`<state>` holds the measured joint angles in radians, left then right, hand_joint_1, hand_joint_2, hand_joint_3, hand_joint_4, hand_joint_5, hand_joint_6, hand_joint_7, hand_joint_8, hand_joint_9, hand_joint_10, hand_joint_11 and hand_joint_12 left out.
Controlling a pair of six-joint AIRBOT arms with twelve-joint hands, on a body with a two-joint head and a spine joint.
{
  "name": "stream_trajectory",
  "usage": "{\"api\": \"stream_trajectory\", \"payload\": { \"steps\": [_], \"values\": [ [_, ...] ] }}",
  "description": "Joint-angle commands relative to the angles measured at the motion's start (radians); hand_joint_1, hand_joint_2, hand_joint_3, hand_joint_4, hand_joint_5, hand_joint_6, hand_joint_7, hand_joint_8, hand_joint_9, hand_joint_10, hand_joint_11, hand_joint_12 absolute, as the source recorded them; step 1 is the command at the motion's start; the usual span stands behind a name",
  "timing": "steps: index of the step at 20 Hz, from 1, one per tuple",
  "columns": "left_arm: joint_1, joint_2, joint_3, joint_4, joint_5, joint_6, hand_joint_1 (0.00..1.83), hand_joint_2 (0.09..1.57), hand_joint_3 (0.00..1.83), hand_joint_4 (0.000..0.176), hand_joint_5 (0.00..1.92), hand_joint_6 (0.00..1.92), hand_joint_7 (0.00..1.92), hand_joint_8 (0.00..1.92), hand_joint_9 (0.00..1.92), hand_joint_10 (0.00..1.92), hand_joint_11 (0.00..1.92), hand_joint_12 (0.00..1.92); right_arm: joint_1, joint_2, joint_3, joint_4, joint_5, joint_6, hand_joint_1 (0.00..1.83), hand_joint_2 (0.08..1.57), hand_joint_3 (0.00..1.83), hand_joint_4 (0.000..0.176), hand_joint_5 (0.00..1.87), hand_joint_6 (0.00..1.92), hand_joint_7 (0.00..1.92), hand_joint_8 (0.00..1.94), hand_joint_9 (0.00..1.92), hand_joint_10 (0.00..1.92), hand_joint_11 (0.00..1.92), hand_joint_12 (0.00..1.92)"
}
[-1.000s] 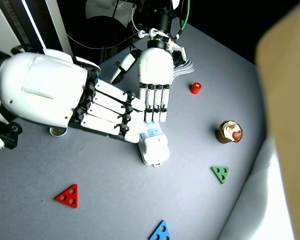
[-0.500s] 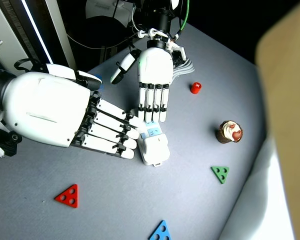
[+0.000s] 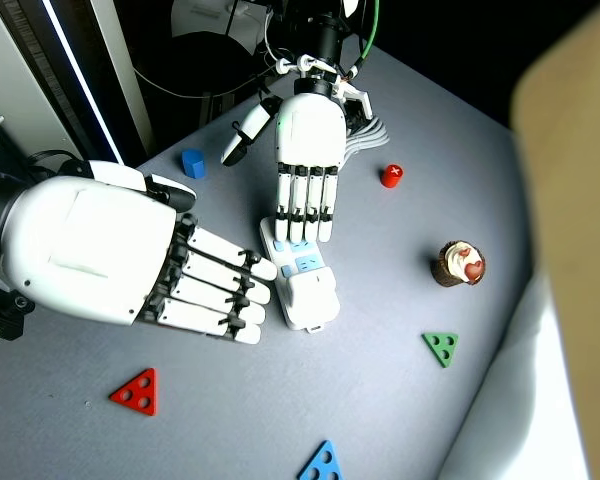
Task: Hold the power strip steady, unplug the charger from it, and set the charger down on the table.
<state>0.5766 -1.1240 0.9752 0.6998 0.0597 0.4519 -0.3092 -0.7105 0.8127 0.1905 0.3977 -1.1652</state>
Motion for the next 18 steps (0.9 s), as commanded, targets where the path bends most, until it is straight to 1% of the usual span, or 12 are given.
{"api": "stream_trajectory", "payload": {
  "steps": [1, 3, 5, 6, 8, 9, 13, 16, 17, 18],
  "values": [
    [0.001, 0.002, -0.004, 0.008, -0.029, 0.003, 0.00, 0.97, 0.00, 0.000, 0.04, 0.00, 0.07, 0.00, 0.05, 0.01, 0.03, 0.02, -0.001, 0.014, -0.003, 0.039, 0.162, -0.032, 0.26, 1.07, 0.00, 0.000, 0.22, 0.00, 0.28, 0.00, 0.28, 0.00, 0.21, 0.21],
    [0.001, 0.002, -0.007, 0.017, -0.024, 0.003, 0.00, 0.98, 0.00, 0.000, 0.03, 0.00, 0.05, 0.00, 0.03, 0.00, 0.03, 0.02, -0.038, -0.006, -0.027, 0.198, 0.310, -0.182, 0.30, 1.07, 0.00, 0.000, 0.21, 0.00, 0.28, 0.00, 0.28, 0.00, 0.20, 0.20],
    [0.000, 0.002, -0.010, 0.026, -0.017, 0.003, 0.00, 0.98, 0.00, 0.000, 0.03, 0.00, 0.05, 0.00, 0.03, 0.00, 0.03, 0.02, -0.056, -0.036, -0.050, 0.364, 0.416, -0.338, 0.31, 1.07, 0.00, 0.000, 0.21, 0.00, 0.27, 0.00, 0.27, 0.00, 0.20, 0.21],
    [0.001, 0.002, -0.011, 0.028, -0.017, 0.003, 0.00, 0.97, 0.00, 0.000, 0.05, 0.01, 0.07, 0.01, 0.05, 0.01, 0.05, 0.02, -0.064, -0.048, -0.056, 0.407, 0.445, -0.367, 0.30, 1.07, 0.00, 0.000, 0.23, 0.01, 0.30, 0.01, 0.29, 0.01, 0.21, 0.21],
    [0.001, 0.001, -0.013, 0.033, -0.016, 0.003, 0.00, 0.97, 0.00, 0.000, 0.04, 0.00, 0.06, 0.00, 0.05, 0.01, 0.04, 0.02, -0.073, -0.064, -0.057, 0.443, 0.489, -0.373, 0.29, 1.07, 0.00, 0.000, 0.22, 0.00, 0.28, 0.00, 0.27, 0.00, 0.20, 0.20],
    [0.001, 0.001, -0.014, 0.035, -0.016, 0.003, 0.00, 0.97, 0.00, 0.000, 0.03, 0.00, 0.05, 0.00, 0.04, 0.00, 0.02, 0.02, -0.072, -0.073, -0.053, 0.470, 0.502, -0.373, 0.33, 1.07, 0.00, 0.000, 0.22, 0.00, 0.27, 0.00, 0.27, 0.00, 0.20, 0.20],
    [0.001, -0.005, -0.013, 0.037, -0.012, 0.003, 0.00, 0.97, 0.00, 0.000, 0.03, 0.00, 0.06, 0.00, 0.05, 0.00, 0.04, 0.02, -0.072, -0.128, -0.017, 0.589, 0.517, -0.372, 0.36, 1.07, 0.00, 0.000, 0.22, 0.00, 0.28, 0.00, 0.28, 0.00, 0.21, 0.20],
    [0.001, -0.009, -0.012, 0.037, -0.010, 0.003, 0.00, 0.97, 0.00, 0.000, 0.04, 0.00, 0.07, 0.00, 0.05, 0.01, 0.03, 0.02, -0.079, -0.171, 0.005, 0.614, 0.543, -0.374, 0.39, 1.11, 0.01, 0.000, 0.18, 0.00, 0.24, 0.00, 0.24, 0.00, 0.19, 0.19],
    [0.001, -0.009, -0.012, 0.037, -0.009, 0.003, 0.00, 0.97, 0.00, 0.000, 0.04, 0.00, 0.07, 0.01, 0.05, 0.01, 0.04, 0.02, -0.080, -0.183, 0.006, 0.614, 0.552, -0.378, 0.45, 1.11, 0.01, 0.000, 0.17, 0.00, 0.24, 0.00, 0.24, 0.00, 0.18, 0.19],
    [0.001, -0.009, -0.011, 0.037, -0.009, 0.003, 0.00, 0.97, 0.00, 0.000, 0.04, 0.00, 0.07, 0.00, 0.05, 0.00, 0.04, 0.02, -0.080, -0.193, 0.007, 0.614, 0.554, -0.378, 0.55, 1.10, 0.00, 0.000, 0.20, 0.01, 0.27, 0.01, 0.27, 0.01, 0.21, 0.21]
  ]
}}
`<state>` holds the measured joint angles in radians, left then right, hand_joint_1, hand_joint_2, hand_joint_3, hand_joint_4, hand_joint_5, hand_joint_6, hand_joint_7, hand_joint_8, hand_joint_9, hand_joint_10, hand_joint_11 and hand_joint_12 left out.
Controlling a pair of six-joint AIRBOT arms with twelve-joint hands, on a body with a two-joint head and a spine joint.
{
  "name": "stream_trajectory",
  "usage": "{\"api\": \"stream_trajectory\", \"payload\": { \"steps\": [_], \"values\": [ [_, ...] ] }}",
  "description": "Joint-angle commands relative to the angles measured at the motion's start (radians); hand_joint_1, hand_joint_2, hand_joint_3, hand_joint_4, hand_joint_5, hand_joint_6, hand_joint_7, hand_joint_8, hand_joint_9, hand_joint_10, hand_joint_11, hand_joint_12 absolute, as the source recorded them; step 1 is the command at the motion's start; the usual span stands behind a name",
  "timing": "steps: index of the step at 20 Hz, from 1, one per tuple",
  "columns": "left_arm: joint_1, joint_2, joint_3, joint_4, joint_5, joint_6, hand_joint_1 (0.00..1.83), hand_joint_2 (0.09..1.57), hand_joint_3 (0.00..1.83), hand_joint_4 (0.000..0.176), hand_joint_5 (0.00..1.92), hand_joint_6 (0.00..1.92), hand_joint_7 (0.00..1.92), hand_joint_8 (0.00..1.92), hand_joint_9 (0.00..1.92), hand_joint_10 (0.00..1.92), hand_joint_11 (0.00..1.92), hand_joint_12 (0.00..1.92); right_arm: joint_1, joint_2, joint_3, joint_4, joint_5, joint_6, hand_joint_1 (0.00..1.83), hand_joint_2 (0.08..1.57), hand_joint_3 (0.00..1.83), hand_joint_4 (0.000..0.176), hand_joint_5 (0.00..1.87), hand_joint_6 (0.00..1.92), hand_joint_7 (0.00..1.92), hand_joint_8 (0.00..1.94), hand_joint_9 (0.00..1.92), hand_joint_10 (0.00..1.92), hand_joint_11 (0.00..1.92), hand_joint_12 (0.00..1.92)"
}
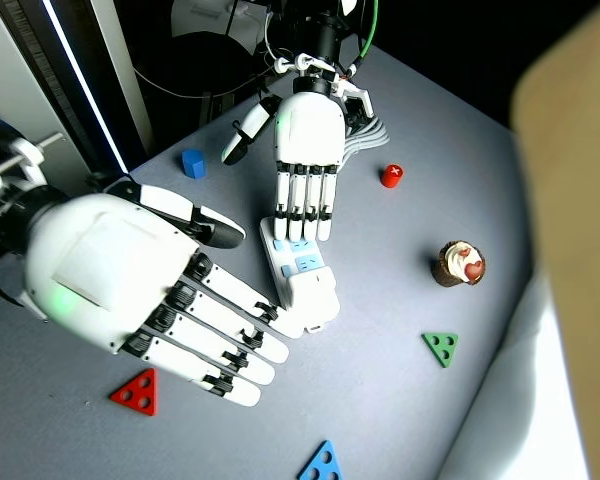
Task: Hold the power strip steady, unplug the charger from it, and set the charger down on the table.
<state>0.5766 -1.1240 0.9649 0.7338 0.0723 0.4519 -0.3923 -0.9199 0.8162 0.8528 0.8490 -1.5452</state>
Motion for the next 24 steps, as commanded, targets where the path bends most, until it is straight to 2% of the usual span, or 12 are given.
{"api": "stream_trajectory", "payload": {
  "steps": [1, 5, 8, 13, 18, 24],
  "values": [
    [0.001, -0.009, -0.001, 0.003, -0.020, 0.003, 0.00, 0.97, 0.00, 0.000, 0.01, 0.00, 0.03, 0.00, 0.03, 0.00, 0.02, 0.01, 0.003, 0.005, 0.003, -0.039, 0.103, 0.002, 0.55, 1.11, 0.00, 0.000, 0.17, 0.00, 0.26, 0.00, 0.25, 0.00, 0.21, 0.21],
    [-0.001, -0.009, 0.002, 0.003, -0.019, 0.003, 0.00, 0.97, 0.00, 0.000, 0.03, 0.01, 0.05, 0.01, 0.04, 0.01, 0.04, 0.02, 0.007, -0.043, 0.018, 0.015, 0.125, -0.024, 0.61, 1.18, 0.00, 0.000, 0.13, 0.00, 0.19, 0.00, 0.19, 0.00, 0.13, 0.23],
    [-0.003, -0.008, 0.004, 0.003, -0.017, 0.003, 0.00, 0.97, 0.00, 0.000, 0.02, 0.00, 0.05, 0.01, 0.04, 0.00, 0.02, 0.02, 0.015, -0.074, 0.034, 0.074, 0.131, -0.038, 0.76, 1.13, 0.00, 0.000, 0.20, 0.00, 0.27, 0.00, 0.26, 0.00, 0.08, 0.53],
    [-0.005, -0.008, 0.006, 0.003, -0.017, 0.003, 0.00, 0.97, 0.00, 0.000, 0.02, 0.00, 0.05, 0.00, 0.04, 0.00, 0.03, 0.02, 0.027, -0.134, 0.048, 0.106, 0.145, -0.058, 0.87, 1.12, 0.00, 0.000, 0.22, 0.00, 0.29, 0.00, 0.32, 0.00, 0.07, 0.72],
    [-0.005, -0.008, 0.006, 0.003, -0.015, 0.003, 0.00, 0.98, 0.00, 0.000, 0.03, 0.00, 0.05, 0.00, 0.04, 0.00, 0.02, 0.02, 0.042, -0.161, 0.055, 0.129, 0.143, -0.058, 0.93, 1.12, 0.00, 0.000, 0.27, 0.01, 0.32, 0.01, 0.33, 0.01, 0.05, 0.78],
    [-0.005, -0.007, 0.006, 0.003, -0.011, 0.003, 0.00, 0.97, 0.00, 0.000, 0.02, 0.00, 0.04, 0.00, 0.03, 0.00, 0.02, 0.02, 0.049, -0.211, 0.080, 0.154, 0.160, -0.056, 0.89, 1.14, 0.00, 0.000, 0.25, 0.01, 0.31, 0.01, 0.31, 0.00, 0.02, 0.78]
  ]
}}
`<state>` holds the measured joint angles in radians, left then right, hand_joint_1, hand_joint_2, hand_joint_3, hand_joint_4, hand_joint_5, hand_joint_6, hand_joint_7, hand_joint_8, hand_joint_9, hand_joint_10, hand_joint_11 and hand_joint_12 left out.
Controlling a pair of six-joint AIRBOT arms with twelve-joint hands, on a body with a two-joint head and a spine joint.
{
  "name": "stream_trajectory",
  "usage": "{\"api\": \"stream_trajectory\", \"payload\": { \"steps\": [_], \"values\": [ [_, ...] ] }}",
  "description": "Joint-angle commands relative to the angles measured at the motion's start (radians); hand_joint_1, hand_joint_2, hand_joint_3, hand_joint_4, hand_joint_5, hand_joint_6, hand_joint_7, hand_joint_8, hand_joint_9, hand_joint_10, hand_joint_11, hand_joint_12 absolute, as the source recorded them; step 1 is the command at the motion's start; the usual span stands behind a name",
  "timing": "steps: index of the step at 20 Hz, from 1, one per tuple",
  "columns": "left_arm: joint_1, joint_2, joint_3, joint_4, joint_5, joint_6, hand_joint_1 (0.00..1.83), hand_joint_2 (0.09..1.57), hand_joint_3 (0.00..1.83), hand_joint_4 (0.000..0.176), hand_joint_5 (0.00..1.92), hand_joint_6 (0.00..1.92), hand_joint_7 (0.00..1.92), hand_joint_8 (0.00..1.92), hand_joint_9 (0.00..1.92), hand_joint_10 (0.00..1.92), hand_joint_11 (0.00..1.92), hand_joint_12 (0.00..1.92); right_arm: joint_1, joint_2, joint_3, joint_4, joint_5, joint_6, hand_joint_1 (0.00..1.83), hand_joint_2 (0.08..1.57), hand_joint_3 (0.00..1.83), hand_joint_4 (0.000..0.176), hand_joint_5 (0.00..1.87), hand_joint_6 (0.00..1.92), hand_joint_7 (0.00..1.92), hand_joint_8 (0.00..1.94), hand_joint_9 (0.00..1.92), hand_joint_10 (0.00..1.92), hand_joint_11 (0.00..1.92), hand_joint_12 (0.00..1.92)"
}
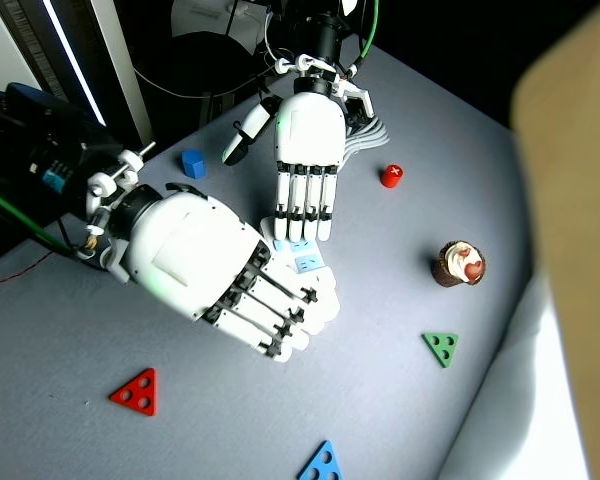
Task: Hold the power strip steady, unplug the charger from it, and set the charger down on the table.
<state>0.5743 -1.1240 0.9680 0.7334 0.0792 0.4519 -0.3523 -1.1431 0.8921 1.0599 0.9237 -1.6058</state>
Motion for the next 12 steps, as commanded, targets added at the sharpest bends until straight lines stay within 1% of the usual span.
{"api": "stream_trajectory", "payload": {
  "steps": [1, 4, 5, 7, 9, 12],
  "values": [
    [-0.003, -0.006, 0.003, 0.004, -0.018, 0.003, 0.00, 0.97, 0.00, 0.000, 0.02, 0.00, 0.04, 0.00, 0.03, 0.00, 0.02, 0.02, 0.009, 0.006, 0.009, -0.042, 0.090, 0.005, 0.88, 1.15, 0.00, 0.000, 0.25, 0.00, 0.30, 0.00, 0.30, 0.00, 0.01, 0.78],
    [-0.003, -0.006, 0.004, 0.004, -0.016, 0.003, 0.00, 0.97, 0.00, 0.000, 0.03, 0.00, 0.06, 0.01, 0.04, 0.00, 0.02, 0.02, 0.012, -0.015, 0.030, 0.013, 0.098, 0.011, 0.88, 1.15, 0.00, 0.000, 0.25, 0.00, 0.31, 0.00, 0.32, 0.01, 0.02, 0.79],
    [-0.003, -0.006, 0.004, 0.004, -0.016, 0.003, 0.00, 0.97, 0.00, 0.000, 0.03, 0.00, 0.06, 0.01, 0.04, 0.00, 0.02, 0.02, 0.012, -0.017, 0.033, 0.018, 0.098, 0.011, 0.87, 1.16, 0.00, 0.000, 0.24, 0.00, 0.30, 0.00, 0.31, 0.00, 0.00, 0.78],
    [-0.003, -0.006, 0.003, 0.004, -0.014, 0.003, 0.00, 0.98, 0.00, 0.000, 0.02, 0.00, 0.04, 0.00, 0.03, 0.00, 0.01, 0.01, 0.015, -0.027, 0.038, 0.020, 0.098, 0.021, 0.90, 1.14, 0.00, 0.000, 0.27, 0.01, 0.32, 0.01, 0.33, 0.01, 0.02, 0.79],
    [-0.003, -0.006, 0.003, 0.004, -0.011, 0.003, 0.00, 0.97, 0.00, 0.000, 0.01, 0.00, 0.04, 0.00, 0.03, 0.00, 0.02, 0.02, 0.024, -0.032, 0.038, 0.037, 0.099, 0.040, 0.88, 1.15, 0.00, 0.000, 0.28, 0.01, 0.33, 0.01, 0.33, 0.01, 0.03, 0.79],
    [-0.002, -0.006, 0.004, 0.005, -0.009, 0.003, 0.00, 0.97, 0.00, 0.000, 0.04, 0.01, 0.06, 0.01, 0.05, 0.01, 0.03, 0.02, 0.039, -0.038, 0.047, 0.086, 0.092, 0.064, 0.91, 1.14, 0.00, 0.000, 0.30, 0.01, 0.34, 0.01, 0.35, 0.01, 0.05, 0.79]
  ]
}}
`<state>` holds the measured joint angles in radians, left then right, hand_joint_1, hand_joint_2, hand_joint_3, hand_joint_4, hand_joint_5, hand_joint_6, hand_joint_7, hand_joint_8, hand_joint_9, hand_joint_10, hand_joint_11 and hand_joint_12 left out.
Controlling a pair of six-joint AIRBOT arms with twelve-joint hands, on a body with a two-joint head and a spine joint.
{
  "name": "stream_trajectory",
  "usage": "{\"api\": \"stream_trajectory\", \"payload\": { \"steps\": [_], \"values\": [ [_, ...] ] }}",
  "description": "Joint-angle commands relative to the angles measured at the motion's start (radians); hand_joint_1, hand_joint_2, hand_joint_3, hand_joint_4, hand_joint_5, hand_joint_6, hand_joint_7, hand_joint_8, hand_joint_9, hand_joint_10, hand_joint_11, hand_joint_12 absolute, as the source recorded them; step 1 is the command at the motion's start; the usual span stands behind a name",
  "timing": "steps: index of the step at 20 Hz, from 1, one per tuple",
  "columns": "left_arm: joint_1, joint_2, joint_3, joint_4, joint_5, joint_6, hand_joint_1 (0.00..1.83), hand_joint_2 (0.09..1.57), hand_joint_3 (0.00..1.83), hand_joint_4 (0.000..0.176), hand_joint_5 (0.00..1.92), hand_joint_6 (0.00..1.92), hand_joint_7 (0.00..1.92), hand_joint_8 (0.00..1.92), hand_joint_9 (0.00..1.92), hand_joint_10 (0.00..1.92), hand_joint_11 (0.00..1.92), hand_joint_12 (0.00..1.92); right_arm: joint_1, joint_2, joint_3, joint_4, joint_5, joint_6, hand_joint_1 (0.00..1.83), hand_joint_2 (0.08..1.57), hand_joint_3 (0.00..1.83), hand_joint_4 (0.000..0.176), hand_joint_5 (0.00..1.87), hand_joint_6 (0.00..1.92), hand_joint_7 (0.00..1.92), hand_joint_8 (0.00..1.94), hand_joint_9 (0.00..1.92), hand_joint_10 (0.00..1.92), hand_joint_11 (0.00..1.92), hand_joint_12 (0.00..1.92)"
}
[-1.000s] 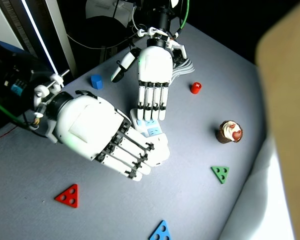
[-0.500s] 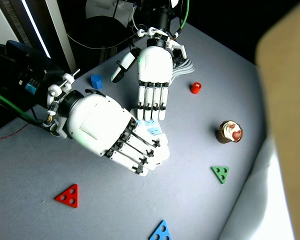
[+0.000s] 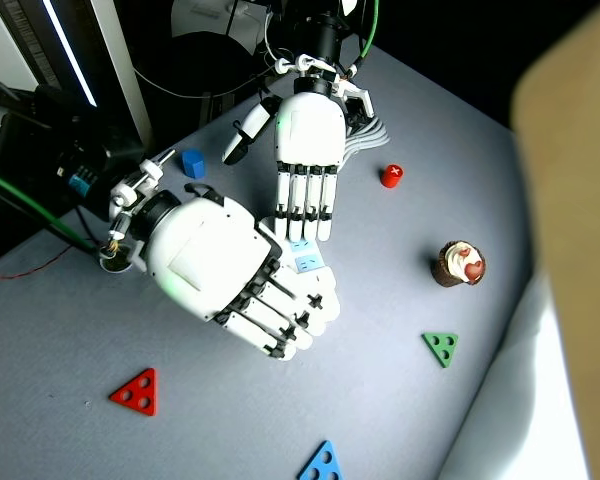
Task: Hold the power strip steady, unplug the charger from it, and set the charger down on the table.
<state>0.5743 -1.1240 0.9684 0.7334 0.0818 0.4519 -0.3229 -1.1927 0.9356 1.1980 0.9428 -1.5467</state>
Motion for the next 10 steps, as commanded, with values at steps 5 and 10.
{"api": "stream_trajectory", "payload": {
  "steps": [5, 10],
  "values": [
    [0.001, -0.006, 0.005, 0.006, -0.011, 0.003, 0.00, 0.97, 0.00, 0.000, 0.02, 0.00, 0.05, 0.00, 0.03, 0.00, 0.02, 0.02, 0.018, 0.005, 0.020, -0.016, 0.064, 0.040, 0.93, 1.15, 0.00, 0.000, 0.35, 0.01, 0.37, 0.01, 0.37, 0.01, 0.09, 0.78],
    [0.002, -0.006, 0.006, 0.008, -0.008, 0.003, 0.00, 0.97, 0.00, 0.000, 0.03, 0.00, 0.06, 0.01, 0.04, 0.01, 0.03, 0.03, 0.025, -0.012, 0.038, 0.001, 0.049, 0.077, 0.97, 1.13, 0.00, 0.000, 0.37, 0.01, 0.41, 0.01, 0.42, 0.01, 0.12, 0.79]
  ]
}}
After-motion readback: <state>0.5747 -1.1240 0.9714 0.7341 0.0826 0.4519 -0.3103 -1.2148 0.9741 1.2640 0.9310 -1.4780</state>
